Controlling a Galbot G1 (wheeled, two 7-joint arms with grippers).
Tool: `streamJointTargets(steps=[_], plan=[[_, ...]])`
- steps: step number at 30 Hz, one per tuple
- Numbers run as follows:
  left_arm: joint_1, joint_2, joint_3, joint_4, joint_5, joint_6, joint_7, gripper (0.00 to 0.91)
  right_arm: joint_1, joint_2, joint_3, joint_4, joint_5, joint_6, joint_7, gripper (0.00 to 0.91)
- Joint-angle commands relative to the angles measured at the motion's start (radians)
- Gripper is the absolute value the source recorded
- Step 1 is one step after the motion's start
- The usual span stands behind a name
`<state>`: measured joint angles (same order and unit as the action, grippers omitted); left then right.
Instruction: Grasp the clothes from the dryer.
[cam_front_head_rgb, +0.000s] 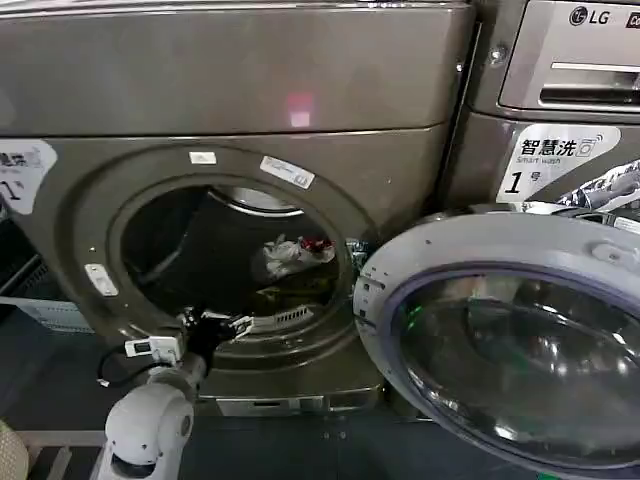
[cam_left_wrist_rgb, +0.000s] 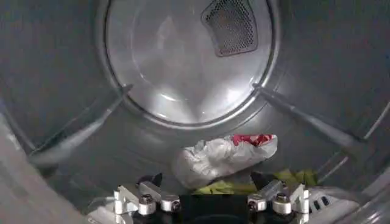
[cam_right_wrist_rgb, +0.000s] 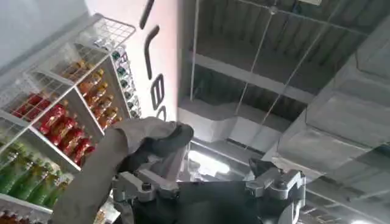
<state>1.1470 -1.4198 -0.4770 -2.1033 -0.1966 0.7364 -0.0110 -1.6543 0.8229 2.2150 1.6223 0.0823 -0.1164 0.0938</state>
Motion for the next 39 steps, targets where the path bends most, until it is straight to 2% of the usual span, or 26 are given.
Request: streamJointTargets(steps=[1,21,39], plan=[[0.001,0.0,0.002,-0.001,0.002,0.049,0.003,0.907,0.0,-0.001,0.001,-0.001,0.0,0.001,0.0,0.907],[-0.002,0.003,0.004,0.006,0.002,0.049,0.003,0.907,0.005,0.006,-0.002,-0.007,-0.014,0.023,0.0,0.907],[-0.041,-0.029,0.021,0.062,0.024,0.049,-0.013,0.907,0.005,-0.003,-0.001,-0.015,-0.021,0.028,-0.002,0.907]])
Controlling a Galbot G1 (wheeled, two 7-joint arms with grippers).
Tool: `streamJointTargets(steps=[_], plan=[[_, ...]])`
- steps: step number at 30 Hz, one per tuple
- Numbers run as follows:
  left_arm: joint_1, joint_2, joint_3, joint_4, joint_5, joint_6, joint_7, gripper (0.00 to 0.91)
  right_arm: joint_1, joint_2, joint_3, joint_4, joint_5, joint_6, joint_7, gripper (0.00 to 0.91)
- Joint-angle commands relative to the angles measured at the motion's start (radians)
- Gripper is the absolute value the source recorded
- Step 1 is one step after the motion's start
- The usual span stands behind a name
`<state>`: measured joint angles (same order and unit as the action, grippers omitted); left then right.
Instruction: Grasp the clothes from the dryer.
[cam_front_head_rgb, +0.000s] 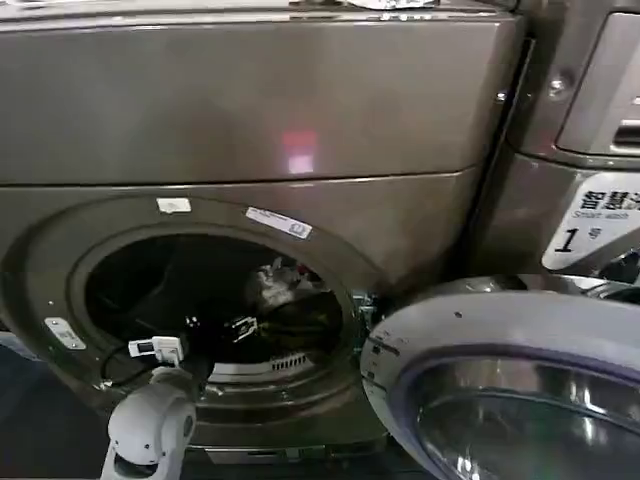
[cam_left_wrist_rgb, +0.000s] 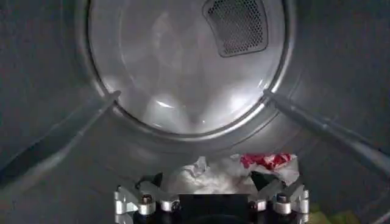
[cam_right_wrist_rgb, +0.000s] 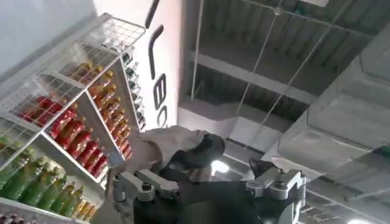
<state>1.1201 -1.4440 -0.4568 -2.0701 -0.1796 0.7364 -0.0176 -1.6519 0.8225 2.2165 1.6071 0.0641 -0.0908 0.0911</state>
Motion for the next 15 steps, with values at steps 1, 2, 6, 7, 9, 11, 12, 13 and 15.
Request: streamJointTargets(steps=[1,2,6,7,9,11,12,13,15], plan=[[-0.016,-0.006,0.002,0.032,0.01,0.049,-0.007,0.907,0.003,-0.002,-0.003,0.0,-0.003,0.002,0.0,0.907],[-0.017,-0.008,0.002,0.034,0.015,0.049,-0.007,0.907,0.004,-0.002,-0.004,0.0,-0.003,0.002,0.0,0.907],[-0.046,-0.027,0.01,0.068,0.049,0.049,-0.015,0.907,0.004,-0.002,-0.004,-0.003,-0.003,0.004,0.0,0.907],[-0.053,-0.029,0.011,0.08,0.051,0.049,-0.021,0.907,0.004,-0.004,-0.004,-0.004,-0.003,0.004,0.0,0.907],[-0.074,-0.036,0.017,0.105,0.066,0.049,-0.025,0.907,0.002,-0.004,-0.002,-0.005,-0.003,0.005,0.0,0.907],[-0.088,-0.04,0.019,0.124,0.068,0.049,-0.028,0.907,0.001,-0.005,-0.001,-0.005,-0.003,0.004,0.0,0.907],[-0.098,-0.042,0.022,0.142,0.074,0.049,-0.027,0.907,0.001,-0.006,-0.001,-0.005,-0.003,0.004,-0.001,0.907],[-0.106,-0.043,0.024,0.156,0.077,0.049,-0.028,0.907,0.001,-0.006,-0.001,-0.003,-0.003,0.004,-0.001,0.907],[-0.131,-0.046,0.027,0.195,0.103,0.049,-0.025,0.907,0.002,-0.007,-0.001,-0.002,-0.003,0.003,-0.001,0.907]])
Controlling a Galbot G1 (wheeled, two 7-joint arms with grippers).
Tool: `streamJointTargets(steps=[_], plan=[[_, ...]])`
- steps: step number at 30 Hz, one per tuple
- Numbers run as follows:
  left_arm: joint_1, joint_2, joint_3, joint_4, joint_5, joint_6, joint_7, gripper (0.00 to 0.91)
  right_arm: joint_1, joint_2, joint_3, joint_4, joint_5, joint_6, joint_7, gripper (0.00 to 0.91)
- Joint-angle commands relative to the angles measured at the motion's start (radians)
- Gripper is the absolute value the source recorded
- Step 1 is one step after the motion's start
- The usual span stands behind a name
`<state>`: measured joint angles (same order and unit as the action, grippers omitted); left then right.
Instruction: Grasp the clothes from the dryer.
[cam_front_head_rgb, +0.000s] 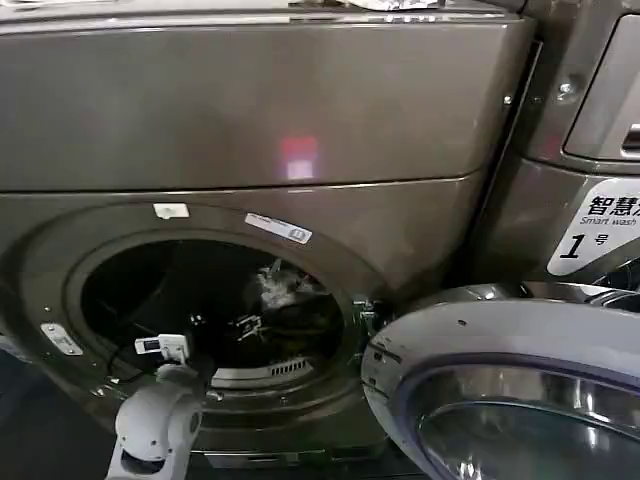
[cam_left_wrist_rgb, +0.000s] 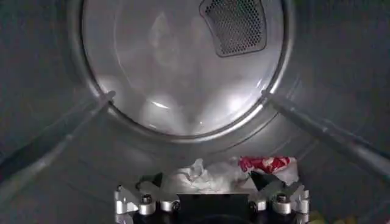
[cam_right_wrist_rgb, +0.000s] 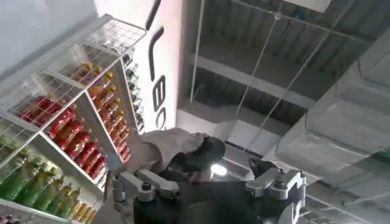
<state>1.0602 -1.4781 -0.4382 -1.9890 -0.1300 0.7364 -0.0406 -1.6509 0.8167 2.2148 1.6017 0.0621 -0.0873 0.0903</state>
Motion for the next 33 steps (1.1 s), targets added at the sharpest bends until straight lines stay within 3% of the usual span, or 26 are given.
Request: streamJointTargets(steps=[1,3,6,7,10,12,17,20,25,33], plan=[[-0.095,-0.014,0.008,0.131,0.071,0.049,0.004,0.907,0.002,-0.001,0.0,0.003,-0.001,0.0,0.0,0.907],[-0.131,-0.019,0.013,0.173,0.16,0.049,0.036,0.907,0.002,0.001,-0.002,0.004,-0.001,-0.001,0.0,0.907],[-0.161,-0.013,0.012,0.203,0.418,0.049,0.243,0.907,0.002,0.006,-0.003,0.006,0.0,0.0,0.0,0.907],[-0.163,-0.009,0.006,0.213,0.565,0.038,0.393,0.907,0.0,0.006,-0.002,0.006,0.0,0.0,0.0,0.907],[-0.147,-0.015,-0.026,0.221,0.98,-0.156,0.701,0.907,-0.004,0.005,0.001,0.005,0.0,0.001,-0.001,0.907],[-0.143,-0.009,-0.035,0.214,1.095,-0.269,0.819,0.907,-0.003,0.004,0.002,0.005,0.001,0.0,0.0,0.907],[-0.17,-0.01,-0.046,0.189,1.231,-0.45,1.002,0.907,-0.002,0.004,-0.002,0.007,0.0,0.0,-0.001,0.907],[-0.208,-0.021,-0.062,0.198,1.332,-0.654,1.057,0.907,-0.002,0.005,-0.001,0.007,0.0,0.0,-0.001,0.907],[-0.259,-0.032,-0.059,0.18,1.36,-0.734,1.151,0.907,-0.005,0.006,0.0,0.002,0.0,0.002,-0.001,0.907],[-0.332,-0.052,-0.048,0.214,1.339,-0.791,1.387,0.907,0.008,0.008,-0.014,-0.002,-0.004,0.004,-0.001,0.907]])
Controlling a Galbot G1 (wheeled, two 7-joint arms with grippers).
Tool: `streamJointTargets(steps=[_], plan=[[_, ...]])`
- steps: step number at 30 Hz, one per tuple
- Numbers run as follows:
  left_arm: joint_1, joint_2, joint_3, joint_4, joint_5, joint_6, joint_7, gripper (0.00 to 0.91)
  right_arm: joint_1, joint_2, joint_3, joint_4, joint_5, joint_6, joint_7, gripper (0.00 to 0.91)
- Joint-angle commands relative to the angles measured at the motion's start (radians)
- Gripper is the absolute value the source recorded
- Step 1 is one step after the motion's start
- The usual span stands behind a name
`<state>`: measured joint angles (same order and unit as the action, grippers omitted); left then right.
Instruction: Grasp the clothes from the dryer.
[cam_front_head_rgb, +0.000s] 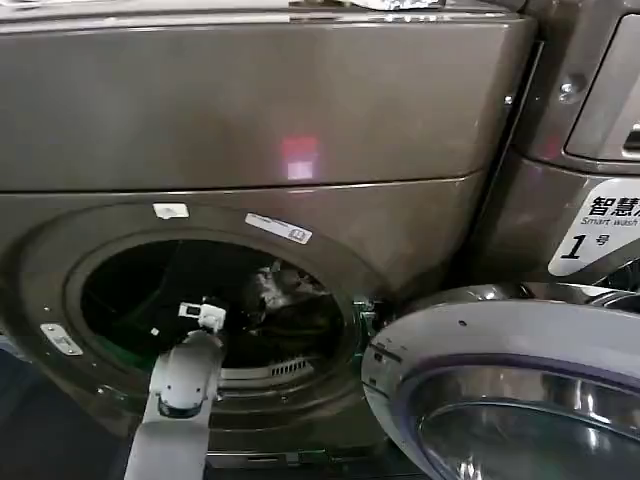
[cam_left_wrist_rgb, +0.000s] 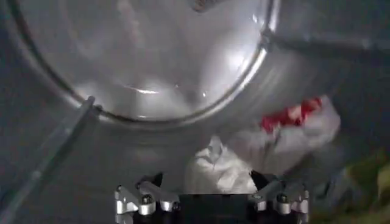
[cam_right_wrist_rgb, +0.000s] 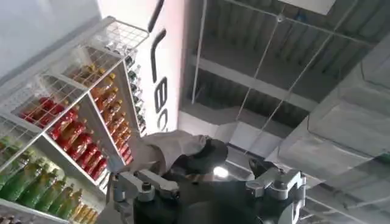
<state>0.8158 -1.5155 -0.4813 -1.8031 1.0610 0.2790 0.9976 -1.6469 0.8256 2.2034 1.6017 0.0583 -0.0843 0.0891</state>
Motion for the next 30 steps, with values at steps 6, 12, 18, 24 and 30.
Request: streamJointTargets(steps=[6,12,18,24,30], plan=[[-0.124,-0.027,-0.006,0.085,0.23,-0.39,0.351,0.907,-0.001,-0.005,0.003,0.0,0.0,0.0,0.0,0.907],[-0.13,-0.048,0.008,0.127,0.354,-0.422,0.351,0.907,0.0,-0.005,0.001,-0.002,-0.002,0.001,-0.001,0.907],[-0.151,-0.069,0.023,0.156,0.498,-0.485,0.349,0.907,0.005,-0.007,-0.004,-0.004,-0.002,0.0,-0.001,0.907],[-0.187,-0.047,0.036,0.213,0.487,-0.492,0.349,0.907,0.005,-0.008,-0.004,-0.008,-0.002,0.002,-0.001,0.907],[-0.187,-0.047,0.044,0.218,0.442,-0.478,0.349,0.907,0.006,-0.008,-0.002,-0.011,-0.002,0.003,-0.001,0.907]])
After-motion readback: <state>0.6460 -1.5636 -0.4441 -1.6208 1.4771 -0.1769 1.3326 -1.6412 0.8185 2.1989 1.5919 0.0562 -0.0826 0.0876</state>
